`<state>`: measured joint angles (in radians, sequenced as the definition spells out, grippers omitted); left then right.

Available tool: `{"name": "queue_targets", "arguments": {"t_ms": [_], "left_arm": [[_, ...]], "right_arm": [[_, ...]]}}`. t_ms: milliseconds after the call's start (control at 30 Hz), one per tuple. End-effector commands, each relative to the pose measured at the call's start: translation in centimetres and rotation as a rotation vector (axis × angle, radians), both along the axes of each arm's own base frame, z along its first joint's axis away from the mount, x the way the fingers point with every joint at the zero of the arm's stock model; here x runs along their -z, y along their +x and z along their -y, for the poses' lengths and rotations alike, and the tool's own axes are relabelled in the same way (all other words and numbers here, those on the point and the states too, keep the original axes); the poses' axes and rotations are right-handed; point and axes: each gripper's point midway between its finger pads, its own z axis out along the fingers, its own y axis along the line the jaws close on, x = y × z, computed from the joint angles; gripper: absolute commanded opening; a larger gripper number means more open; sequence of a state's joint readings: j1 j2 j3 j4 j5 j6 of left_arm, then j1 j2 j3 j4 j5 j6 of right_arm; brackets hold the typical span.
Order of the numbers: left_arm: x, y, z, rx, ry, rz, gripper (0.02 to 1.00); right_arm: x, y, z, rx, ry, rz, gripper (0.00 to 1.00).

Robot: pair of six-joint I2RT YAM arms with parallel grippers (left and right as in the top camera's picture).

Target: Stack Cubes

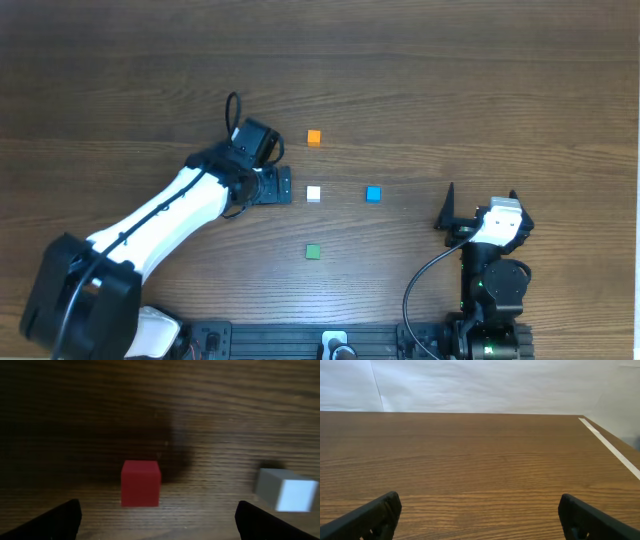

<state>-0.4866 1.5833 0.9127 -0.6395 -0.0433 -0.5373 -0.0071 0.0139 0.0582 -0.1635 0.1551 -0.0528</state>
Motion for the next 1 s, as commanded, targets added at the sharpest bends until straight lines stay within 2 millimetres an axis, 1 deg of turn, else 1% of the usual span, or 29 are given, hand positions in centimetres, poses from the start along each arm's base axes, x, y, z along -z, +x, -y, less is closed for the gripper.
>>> {"name": "queue_targets", "arguments": {"t_ms": [33, 233, 367, 500, 700, 1000], "left_arm": [[0.9, 0.6, -0.6, -0.036, 0.032, -0.014, 0.972], [1.6, 0.6, -1.2, -0.039, 0.075, -0.019, 0.906], [1.8, 0.9, -1.4, 0.000, 0.086, -0.016, 0.890], [1.9, 1.3, -1.8, 0.002, 0.088, -0.012, 0.882], [2.0, 1.5, -1.7, 0.015, 0.089, -0.004, 0.871], [2.7, 1.5, -1.6, 0.032, 0.095, -0.018, 0.781]], "right_arm": [[0.2, 0.0, 0.0, -0.001, 0.004, 0.003, 0.993], [0.2, 0.0, 0.0, -0.001, 0.004, 0.003, 0.991], [0.2, 0.0, 0.0, -0.001, 0.004, 0.003, 0.993], [0.2, 0.0, 0.0, -0.001, 0.004, 0.003, 0.993], [0.2, 0.0, 0.0, -0.001, 0.004, 0.003, 0.993], [0.2, 0.0, 0.0, -0.001, 0.004, 0.003, 0.993]]}}
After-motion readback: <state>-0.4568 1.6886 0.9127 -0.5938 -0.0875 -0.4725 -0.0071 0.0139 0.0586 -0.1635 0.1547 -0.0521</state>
